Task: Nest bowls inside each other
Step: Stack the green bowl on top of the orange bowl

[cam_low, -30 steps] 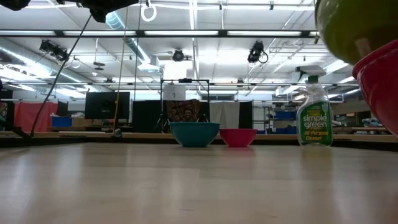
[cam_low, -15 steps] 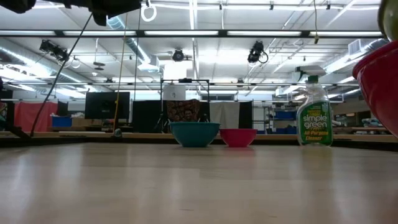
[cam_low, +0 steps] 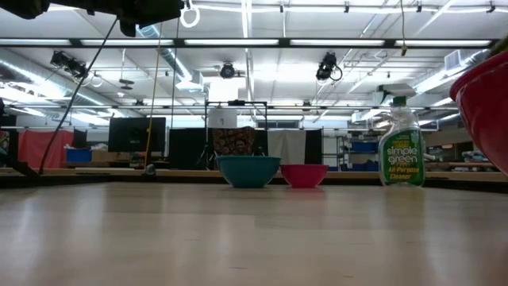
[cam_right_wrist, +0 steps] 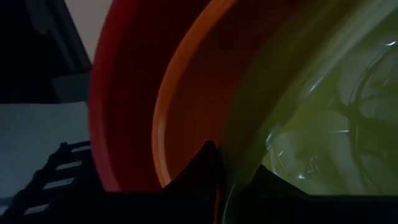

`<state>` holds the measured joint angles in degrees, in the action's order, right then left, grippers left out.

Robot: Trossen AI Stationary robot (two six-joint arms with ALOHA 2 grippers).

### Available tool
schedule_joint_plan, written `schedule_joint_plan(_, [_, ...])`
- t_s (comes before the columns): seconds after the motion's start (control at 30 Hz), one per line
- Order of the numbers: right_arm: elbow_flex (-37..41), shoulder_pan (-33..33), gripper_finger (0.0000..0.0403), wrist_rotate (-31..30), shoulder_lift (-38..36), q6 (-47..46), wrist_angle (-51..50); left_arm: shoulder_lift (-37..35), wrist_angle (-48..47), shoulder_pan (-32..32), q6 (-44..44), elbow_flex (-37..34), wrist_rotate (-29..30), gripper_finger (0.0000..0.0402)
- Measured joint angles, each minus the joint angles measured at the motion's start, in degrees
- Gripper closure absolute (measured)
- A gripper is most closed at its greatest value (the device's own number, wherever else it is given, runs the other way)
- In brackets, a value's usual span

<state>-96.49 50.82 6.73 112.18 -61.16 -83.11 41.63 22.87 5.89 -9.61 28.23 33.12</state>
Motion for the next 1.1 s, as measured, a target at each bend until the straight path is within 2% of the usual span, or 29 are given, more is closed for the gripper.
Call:
schedule_joint_plan(0.13, [0.0,-0.8,0.0370,2.9,2.5,1.6,0.1,0.0,0.0,0.0,0.0,0.0,0.0,0.0248])
schedule_joint_plan(0.37, [0.6,-1.0,0.0358,2.0,3.1,2.2,2.3,0.0,0.0,0.0,0.0,0.0,0.0,0.0248])
schedule_joint_plan(0.7, [0.6,-1.8,0.0258,2.1,3.0,2.2,1.6,0.0,-0.4,0.1,0.6,0.0,0.0,0.0248])
schedule_joint_plan(0.83, [0.6,-2.6,0.0237,6.5,3.0,2.9,-1.1,0.0,-0.3,0.1,1.7,0.0,0.0,0.0248])
schedule_joint_plan(1.0, [-0.6,-3.5,0.0233,14.3,3.0,3.8,-5.8,0.0,-0.4,0.1,2.8,0.0,0.0,0.0248])
schedule_joint_plan(1.1, [-2.9,-3.9,0.0235,15.4,2.6,5.1,-6.7,0.0,-0.3,0.1,3.5,0.0,0.0,0.0248])
